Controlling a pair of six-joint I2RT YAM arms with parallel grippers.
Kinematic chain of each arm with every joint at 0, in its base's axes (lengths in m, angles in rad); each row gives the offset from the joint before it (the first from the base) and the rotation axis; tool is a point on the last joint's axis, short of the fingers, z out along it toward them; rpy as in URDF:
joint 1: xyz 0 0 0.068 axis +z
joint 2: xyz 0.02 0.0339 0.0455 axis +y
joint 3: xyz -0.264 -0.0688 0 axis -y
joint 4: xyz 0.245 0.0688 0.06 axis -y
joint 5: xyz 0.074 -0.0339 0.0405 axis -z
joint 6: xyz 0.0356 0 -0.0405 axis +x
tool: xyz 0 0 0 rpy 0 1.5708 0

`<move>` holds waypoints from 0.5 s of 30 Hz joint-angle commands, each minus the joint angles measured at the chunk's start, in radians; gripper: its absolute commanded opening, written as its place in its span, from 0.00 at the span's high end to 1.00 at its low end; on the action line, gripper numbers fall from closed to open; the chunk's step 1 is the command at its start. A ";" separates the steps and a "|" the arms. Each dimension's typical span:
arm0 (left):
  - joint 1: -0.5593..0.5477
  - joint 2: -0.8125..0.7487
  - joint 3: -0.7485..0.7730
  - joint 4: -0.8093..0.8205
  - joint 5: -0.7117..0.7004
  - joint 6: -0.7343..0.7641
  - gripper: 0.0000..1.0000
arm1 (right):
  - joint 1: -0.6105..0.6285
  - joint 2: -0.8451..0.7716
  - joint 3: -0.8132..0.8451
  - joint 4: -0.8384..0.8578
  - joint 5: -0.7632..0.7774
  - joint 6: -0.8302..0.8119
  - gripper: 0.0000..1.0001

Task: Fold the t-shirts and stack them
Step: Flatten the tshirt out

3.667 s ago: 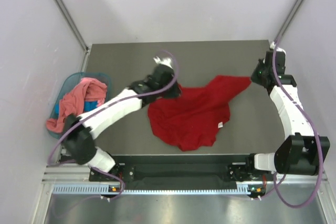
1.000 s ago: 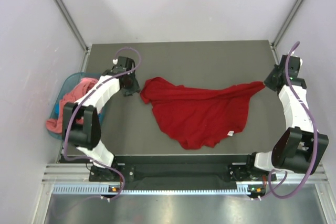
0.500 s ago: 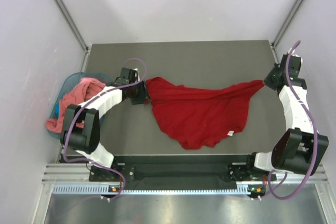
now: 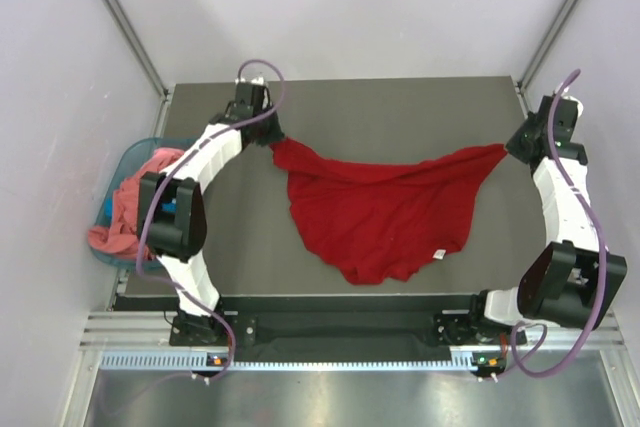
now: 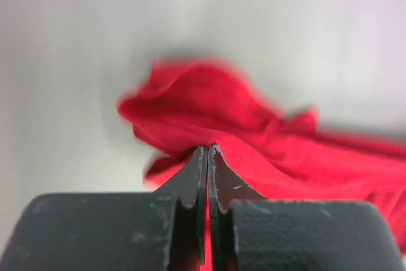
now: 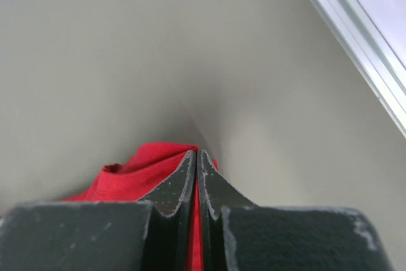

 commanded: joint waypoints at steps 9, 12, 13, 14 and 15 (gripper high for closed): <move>0.023 0.250 0.269 -0.174 -0.109 0.044 0.61 | -0.016 0.063 0.022 0.089 0.015 0.011 1.00; 0.024 0.251 0.325 -0.223 -0.139 0.056 0.54 | -0.015 0.069 0.023 0.090 0.004 0.016 1.00; 0.024 0.230 0.332 -0.252 -0.153 0.067 0.53 | -0.016 0.071 0.026 0.090 0.003 0.017 1.00; 0.024 0.212 0.320 -0.258 -0.175 0.069 0.53 | -0.015 0.072 0.028 0.088 0.000 0.018 1.00; 0.024 0.192 0.305 -0.261 -0.207 0.067 0.53 | -0.015 0.072 0.028 0.088 -0.002 0.018 1.00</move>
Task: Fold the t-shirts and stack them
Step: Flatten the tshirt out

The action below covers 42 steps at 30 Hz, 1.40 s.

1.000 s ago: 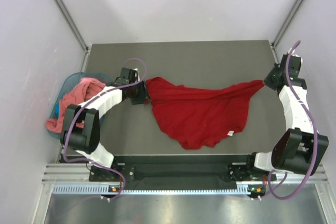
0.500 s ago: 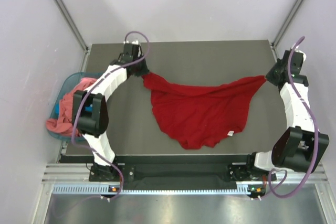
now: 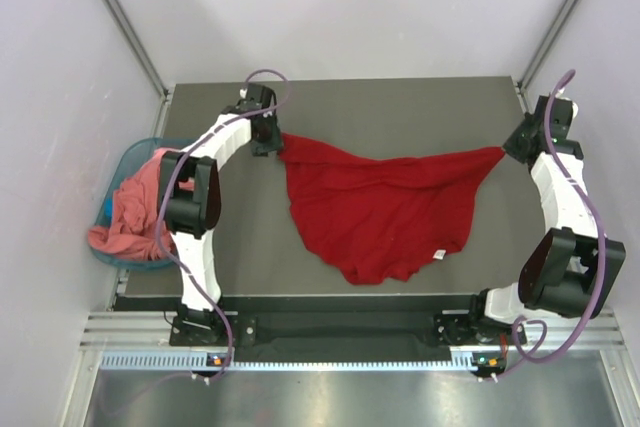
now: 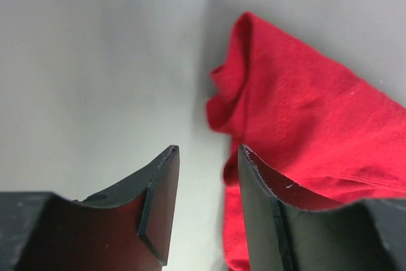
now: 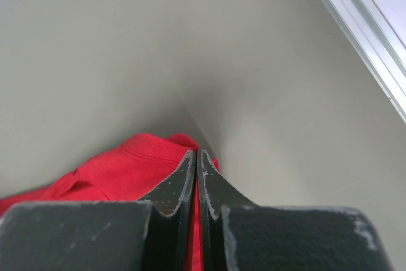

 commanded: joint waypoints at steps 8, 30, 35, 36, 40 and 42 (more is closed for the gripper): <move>0.004 -0.374 -0.399 0.310 0.142 -0.088 0.52 | -0.008 -0.011 0.009 0.062 -0.015 0.001 1.00; 0.002 -0.310 -0.598 0.710 0.104 -0.531 0.46 | -0.008 -0.013 -0.012 0.093 -0.047 0.017 1.00; 0.002 -0.312 -0.624 0.725 0.077 -0.530 0.48 | -0.007 -0.010 -0.014 0.098 -0.049 0.015 1.00; 0.004 -0.312 -0.625 0.742 0.077 -0.530 0.48 | -0.007 -0.008 -0.014 0.101 -0.050 0.014 1.00; 0.002 -0.283 -0.628 0.769 0.074 -0.541 0.48 | -0.007 -0.005 -0.014 0.104 -0.053 0.014 1.00; 0.002 -0.269 -0.630 0.782 0.074 -0.550 0.48 | -0.007 -0.005 -0.017 0.102 -0.055 0.015 1.00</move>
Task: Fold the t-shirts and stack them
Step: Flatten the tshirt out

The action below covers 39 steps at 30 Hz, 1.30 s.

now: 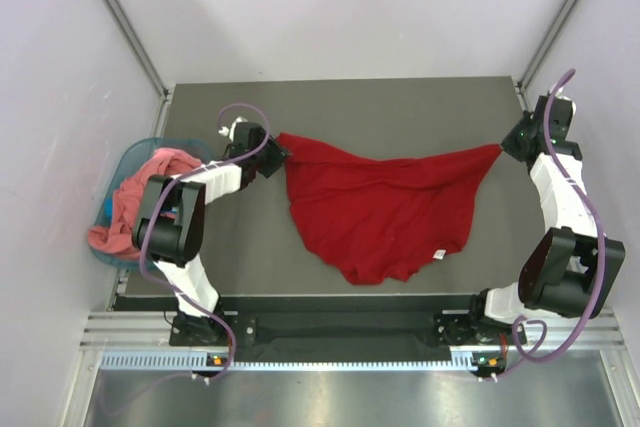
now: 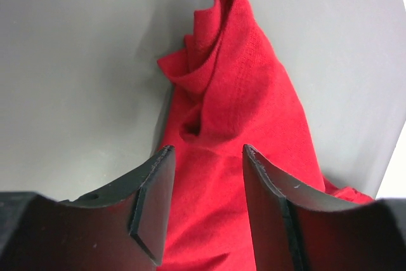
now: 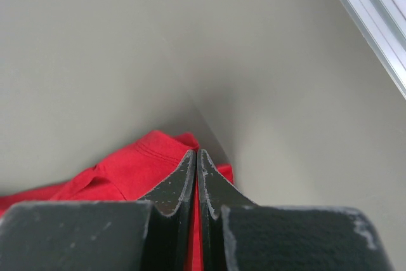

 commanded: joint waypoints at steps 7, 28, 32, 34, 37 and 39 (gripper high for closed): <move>0.003 0.038 -0.016 0.124 -0.043 -0.025 0.52 | -0.009 -0.011 -0.012 0.058 -0.001 0.003 1.00; 0.021 0.011 0.012 0.122 -0.034 0.010 1.00 | -0.009 -0.009 -0.019 0.061 0.010 0.001 1.00; 0.040 -0.086 0.157 -0.096 -0.034 0.100 1.00 | -0.009 -0.023 0.119 0.014 0.007 -0.019 1.00; 0.049 -0.123 0.272 -0.194 -0.038 0.158 1.00 | -0.007 -0.043 0.176 0.006 -0.010 -0.019 1.00; 0.053 -0.210 0.413 -0.331 -0.047 0.211 1.00 | -0.003 -0.101 0.268 0.053 -0.086 -0.019 1.00; 0.055 -0.280 0.504 -0.415 -0.093 0.228 1.00 | -0.004 -0.165 0.307 0.119 -0.120 -0.010 1.00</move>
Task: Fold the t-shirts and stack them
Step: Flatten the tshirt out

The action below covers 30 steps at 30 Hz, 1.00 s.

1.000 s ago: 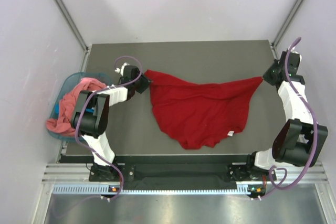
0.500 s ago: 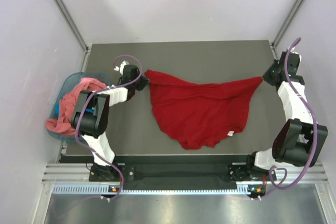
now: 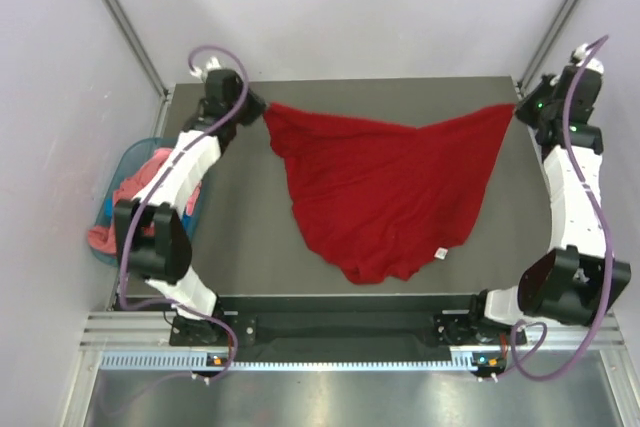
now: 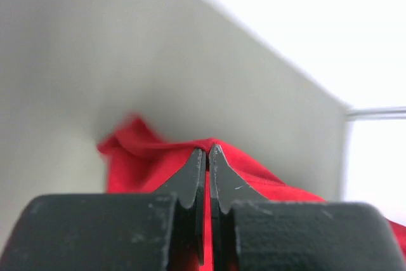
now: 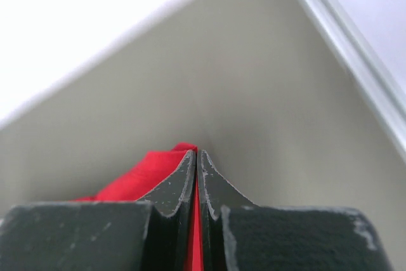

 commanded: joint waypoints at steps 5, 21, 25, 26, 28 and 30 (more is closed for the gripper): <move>0.011 -0.304 0.311 -0.268 -0.031 0.109 1.00 | -0.007 -0.276 0.139 0.256 -0.186 0.039 1.00; 0.010 -0.705 0.287 -0.494 0.016 0.086 1.00 | 0.049 -0.752 0.080 0.256 -0.103 0.010 1.00; 0.010 -0.627 0.246 -0.433 0.044 0.092 1.00 | 0.049 -0.635 0.128 0.185 -0.117 0.009 1.00; 0.010 -0.602 0.244 -0.414 0.050 0.094 1.00 | 0.049 -0.610 0.128 0.185 -0.112 0.001 1.00; 0.010 -0.514 0.249 -0.344 0.071 0.100 1.00 | 0.049 -0.539 0.110 0.210 -0.093 -0.028 1.00; 0.011 -0.445 0.281 -0.272 0.085 0.106 1.00 | 0.049 -0.487 0.102 0.277 -0.088 -0.046 1.00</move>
